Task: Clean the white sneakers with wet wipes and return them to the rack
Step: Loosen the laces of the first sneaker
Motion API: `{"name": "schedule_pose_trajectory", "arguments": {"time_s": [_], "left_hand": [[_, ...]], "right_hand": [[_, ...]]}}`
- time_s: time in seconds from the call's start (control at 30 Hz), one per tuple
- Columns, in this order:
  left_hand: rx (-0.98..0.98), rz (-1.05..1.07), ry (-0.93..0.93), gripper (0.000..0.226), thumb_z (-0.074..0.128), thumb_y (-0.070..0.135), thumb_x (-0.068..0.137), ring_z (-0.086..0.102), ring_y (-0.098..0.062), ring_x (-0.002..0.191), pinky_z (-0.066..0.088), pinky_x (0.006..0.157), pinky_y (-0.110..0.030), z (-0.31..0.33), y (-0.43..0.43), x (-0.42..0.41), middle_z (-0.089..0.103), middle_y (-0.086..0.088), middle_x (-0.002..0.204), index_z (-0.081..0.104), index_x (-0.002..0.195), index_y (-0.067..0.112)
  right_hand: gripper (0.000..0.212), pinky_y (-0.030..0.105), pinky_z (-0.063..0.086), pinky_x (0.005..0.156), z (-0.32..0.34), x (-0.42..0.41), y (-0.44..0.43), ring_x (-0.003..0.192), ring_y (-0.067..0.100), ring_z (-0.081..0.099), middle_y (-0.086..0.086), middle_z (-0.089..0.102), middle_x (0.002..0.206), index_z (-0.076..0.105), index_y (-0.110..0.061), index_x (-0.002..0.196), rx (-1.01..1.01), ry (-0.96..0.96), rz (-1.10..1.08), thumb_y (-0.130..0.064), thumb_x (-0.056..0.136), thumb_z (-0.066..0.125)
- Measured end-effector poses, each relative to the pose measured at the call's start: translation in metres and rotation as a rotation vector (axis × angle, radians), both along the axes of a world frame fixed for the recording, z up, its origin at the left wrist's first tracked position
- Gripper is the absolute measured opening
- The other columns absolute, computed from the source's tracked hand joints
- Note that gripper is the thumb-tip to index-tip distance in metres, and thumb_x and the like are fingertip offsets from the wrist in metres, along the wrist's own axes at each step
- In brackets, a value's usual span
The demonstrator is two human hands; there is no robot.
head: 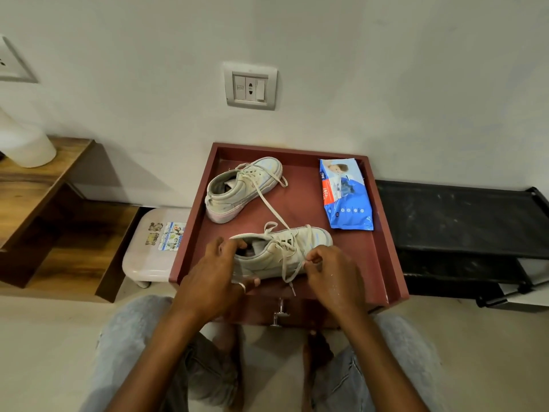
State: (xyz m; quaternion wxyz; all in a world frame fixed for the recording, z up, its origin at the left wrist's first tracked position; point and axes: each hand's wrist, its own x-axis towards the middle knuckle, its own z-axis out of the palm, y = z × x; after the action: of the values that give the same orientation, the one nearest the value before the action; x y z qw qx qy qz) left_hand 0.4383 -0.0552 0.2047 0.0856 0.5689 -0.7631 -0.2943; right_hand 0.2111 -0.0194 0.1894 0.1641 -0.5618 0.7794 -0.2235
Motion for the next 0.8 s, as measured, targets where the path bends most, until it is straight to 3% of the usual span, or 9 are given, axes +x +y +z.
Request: {"name": "schedule_pose_trajectory", "arguments": {"time_s": [0.17, 0.23, 0.3, 0.4, 0.5, 0.6, 0.7, 0.8], "left_hand": [[-0.005, -0.004, -0.111, 0.082, 0.072, 0.042, 0.088, 0.033, -0.035, 0.146, 0.047, 0.108, -0.049, 0.002, 0.006, -0.001, 0.015, -0.01, 0.165, 0.021, 0.152, 0.041], [-0.047, 0.006, -0.102, 0.075, 0.069, 0.046, 0.089, 0.027, -0.035, 0.149, 0.045, 0.109, -0.051, 0.0, 0.001, -0.005, 0.017, -0.012, 0.165, 0.027, 0.15, 0.04], [-0.12, 0.006, -0.071, 0.063, 0.059, 0.063, 0.088, 0.034, -0.032, 0.146, 0.047, 0.105, -0.05, -0.007, -0.004, -0.011, 0.028, -0.01, 0.16, 0.041, 0.142, 0.038], [-0.246, 0.064, -0.092, 0.069, 0.036, 0.08, 0.085, 0.047, -0.03, 0.136, 0.05, 0.099, -0.049, -0.02, -0.014, -0.023, 0.047, -0.01, 0.149, 0.061, 0.121, 0.026], [-0.415, 0.113, -0.091, 0.069, 0.031, 0.075, 0.096, 0.057, -0.031, 0.12, 0.053, 0.085, -0.047, -0.026, -0.027, -0.036, 0.062, -0.01, 0.133, 0.067, 0.095, 0.017], [-0.543, 0.196, -0.072, 0.072, 0.026, 0.064, 0.103, 0.063, -0.028, 0.099, 0.049, 0.071, -0.038, -0.027, -0.035, -0.044, 0.073, -0.006, 0.105, 0.074, 0.084, 0.014], [-0.555, 0.287, -0.046, 0.074, 0.026, 0.058, 0.106, 0.061, -0.026, 0.073, 0.042, 0.056, -0.031, -0.024, -0.039, -0.052, 0.066, -0.003, 0.072, 0.068, 0.064, 0.013], [-0.482, 0.34, -0.03, 0.078, 0.024, 0.061, 0.104, 0.054, -0.025, 0.056, 0.043, 0.048, -0.031, -0.018, -0.04, -0.055, 0.058, -0.001, 0.061, 0.064, 0.06, 0.011]], "right_hand": [[0.006, 0.032, 0.054, 0.069, -0.001, 0.018, -0.001, 0.079, 0.009, 0.064, -0.011, 0.068, 0.086, 0.068, -0.024, 0.082, 0.008, -0.045, 0.125, -0.029, 0.082, 0.071], [0.012, 0.032, 0.053, 0.071, -0.002, 0.024, 0.002, 0.082, 0.011, 0.063, -0.01, 0.068, 0.089, 0.067, -0.023, 0.087, 0.014, -0.035, 0.133, -0.033, 0.082, 0.071], [0.018, 0.034, 0.052, 0.074, -0.003, 0.027, 0.004, 0.088, 0.015, 0.063, -0.006, 0.067, 0.094, 0.065, -0.022, 0.092, 0.057, 0.0, 0.142, -0.038, 0.084, 0.07], [0.022, 0.034, 0.051, 0.072, -0.005, 0.03, 0.005, 0.092, 0.021, 0.063, -0.003, 0.064, 0.098, 0.063, -0.022, 0.095, 0.1, 0.04, 0.152, -0.042, 0.085, 0.067], [0.02, 0.031, 0.044, 0.067, -0.008, 0.034, 0.003, 0.092, 0.024, 0.063, -0.001, 0.064, 0.1, 0.062, -0.02, 0.094, 0.11, 0.061, 0.149, -0.039, 0.089, 0.063], [0.015, 0.034, 0.047, 0.068, -0.01, 0.037, -0.001, 0.089, 0.026, 0.063, 0.001, 0.065, 0.095, 0.061, -0.018, 0.088, 0.086, 0.096, 0.157, -0.032, 0.091, 0.058], [0.015, 0.035, 0.053, 0.066, -0.013, 0.036, -0.004, 0.081, 0.025, 0.065, 0.002, 0.068, 0.086, 0.064, -0.016, 0.084, 0.105, 0.088, 0.18, -0.028, 0.091, 0.056], [0.024, 0.036, 0.055, 0.065, -0.011, 0.028, -0.007, 0.073, 0.023, 0.066, 0.0, 0.068, 0.074, 0.064, -0.016, 0.073, 0.159, 0.026, 0.173, -0.036, 0.086, 0.062]]}}
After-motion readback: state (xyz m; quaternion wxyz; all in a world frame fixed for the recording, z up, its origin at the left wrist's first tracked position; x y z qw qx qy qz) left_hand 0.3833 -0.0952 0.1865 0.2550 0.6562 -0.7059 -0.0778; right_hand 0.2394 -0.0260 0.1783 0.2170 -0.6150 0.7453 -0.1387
